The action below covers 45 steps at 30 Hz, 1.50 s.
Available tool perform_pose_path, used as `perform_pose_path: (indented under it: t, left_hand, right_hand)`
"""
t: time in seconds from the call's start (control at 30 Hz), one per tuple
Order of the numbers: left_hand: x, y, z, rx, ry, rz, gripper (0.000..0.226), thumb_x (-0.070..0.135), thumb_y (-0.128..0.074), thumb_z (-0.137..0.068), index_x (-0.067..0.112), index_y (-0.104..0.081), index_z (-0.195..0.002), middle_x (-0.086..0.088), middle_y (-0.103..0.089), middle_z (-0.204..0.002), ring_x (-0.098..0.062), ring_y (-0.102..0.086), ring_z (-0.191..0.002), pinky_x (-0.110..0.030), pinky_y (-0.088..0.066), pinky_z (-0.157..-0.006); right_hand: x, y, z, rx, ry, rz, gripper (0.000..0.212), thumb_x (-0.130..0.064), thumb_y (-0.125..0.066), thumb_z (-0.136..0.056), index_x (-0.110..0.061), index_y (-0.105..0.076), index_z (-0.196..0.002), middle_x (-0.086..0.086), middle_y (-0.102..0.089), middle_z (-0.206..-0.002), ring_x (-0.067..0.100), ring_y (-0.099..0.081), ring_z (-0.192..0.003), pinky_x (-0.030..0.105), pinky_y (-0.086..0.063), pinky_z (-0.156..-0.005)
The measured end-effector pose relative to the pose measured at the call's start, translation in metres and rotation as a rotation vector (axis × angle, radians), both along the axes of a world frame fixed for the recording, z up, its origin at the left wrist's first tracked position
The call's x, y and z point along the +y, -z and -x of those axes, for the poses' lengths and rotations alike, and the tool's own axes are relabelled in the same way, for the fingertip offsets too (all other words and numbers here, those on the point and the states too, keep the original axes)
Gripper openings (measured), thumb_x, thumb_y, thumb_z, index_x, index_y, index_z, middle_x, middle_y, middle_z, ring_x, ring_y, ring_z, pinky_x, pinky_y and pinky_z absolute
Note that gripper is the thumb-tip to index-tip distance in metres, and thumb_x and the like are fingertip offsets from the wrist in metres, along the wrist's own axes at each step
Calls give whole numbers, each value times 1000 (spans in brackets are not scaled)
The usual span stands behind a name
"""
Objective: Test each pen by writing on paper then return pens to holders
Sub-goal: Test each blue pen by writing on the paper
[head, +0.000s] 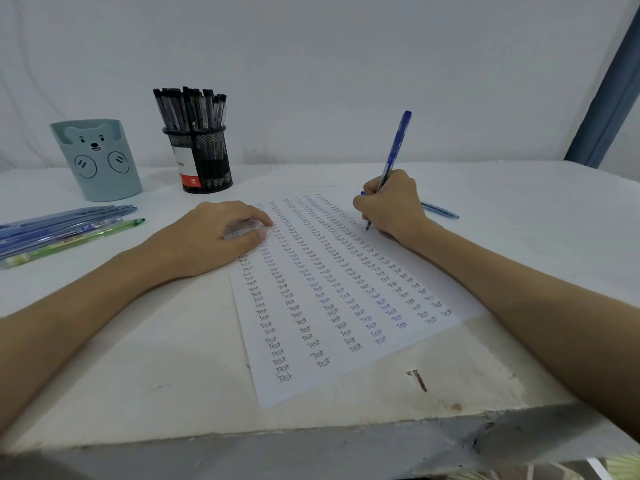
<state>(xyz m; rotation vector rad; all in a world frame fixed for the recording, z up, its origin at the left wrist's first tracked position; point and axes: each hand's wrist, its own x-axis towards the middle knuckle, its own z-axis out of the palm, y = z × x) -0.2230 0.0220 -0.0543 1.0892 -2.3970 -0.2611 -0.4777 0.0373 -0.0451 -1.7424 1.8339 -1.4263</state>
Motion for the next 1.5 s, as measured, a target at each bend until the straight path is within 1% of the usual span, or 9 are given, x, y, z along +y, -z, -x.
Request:
perform_pose_path:
  t: [0.23,0.4,0.63,0.8,0.9,1.03,1.23,1.37,1.5]
  left_hand:
    - [-1,1,-1,-3,7,0,45,60,-42,-79,36,-61,-111,18,-60,-116,0,-52,-111,-20,-37,-93]
    - [0,0,-1,-15,10,11,41,57,-43,-80,37,-61,-110,19,-59,-116,4,-50,-107,-4,-31,-85]
    - [1,-1,0,-15,13,13,37,54,-44,-80,38,-60,-108,18,-59,-115,3,-50,-107,-5,-31,-85]
    - [-1,0,-1,-14,21,16,39,58,-43,-80,38,-61,-109,18,-59,-116,5,-50,-108,-6,-31,-87]
    - [-1,1,-1,-18,23,28,40,54,-44,-81,35,-62,-111,17,-60,-117,4,-50,-108,-6,-31,-88]
    - [-1,0,-1,-13,16,20,39,54,-44,-81,35,-62,-110,18,-60,-116,6,-49,-107,-5,-32,-87]
    - [-1,0,0,-10,12,5,39,53,-45,-81,35,-62,-111,16,-59,-118,0,-51,-112,-17,-36,-92]
    - [-1,0,0,-14,11,20,29,47,-52,-91,32,-62,-113,14,-60,-118,-1,-51,-111,-12,-34,-88]
    - [-1,0,0,-29,6,16,31,49,-50,-90,32,-62,-113,15,-59,-119,-2,-51,-111,-7,-32,-86]
  right_hand:
    - [0,0,0,-13,10,-11,41,7,-49,-71,-15,-25,-46,-4,-22,-41,21,-51,-54,22,-30,-46]
    - [0,1,0,-3,-14,-8,42,8,-48,-69,-16,-22,-46,-10,-13,-31,20,-52,-57,19,-27,-43]
    - [-2,1,3,-42,5,-9,41,7,-49,-69,-16,-25,-45,-11,-15,-29,21,-53,-58,14,-23,-35]
    - [-3,1,2,-24,13,-12,41,7,-47,-69,-17,-23,-46,-9,-14,-30,19,-42,-61,26,-28,-53]
    - [-2,1,3,-35,21,-15,41,6,-49,-70,-16,-24,-46,-9,-16,-28,21,-47,-59,18,-27,-41]
    - [-1,0,0,-19,32,-20,40,6,-47,-69,-17,-22,-46,-8,-15,-29,20,-42,-59,23,-26,-48]
    - [4,-7,6,-320,47,-108,22,-6,-57,-77,-8,-45,-58,1,-44,-40,10,-34,-31,13,-24,-35]
    - [9,-16,10,-377,22,-137,22,-14,-57,-88,-11,-38,-77,3,-36,-54,10,-30,-35,14,-25,-34]
    - [15,-22,13,-435,-39,-121,22,-21,-39,-100,-15,-34,-79,7,-29,-54,10,-21,-28,11,-18,-37]
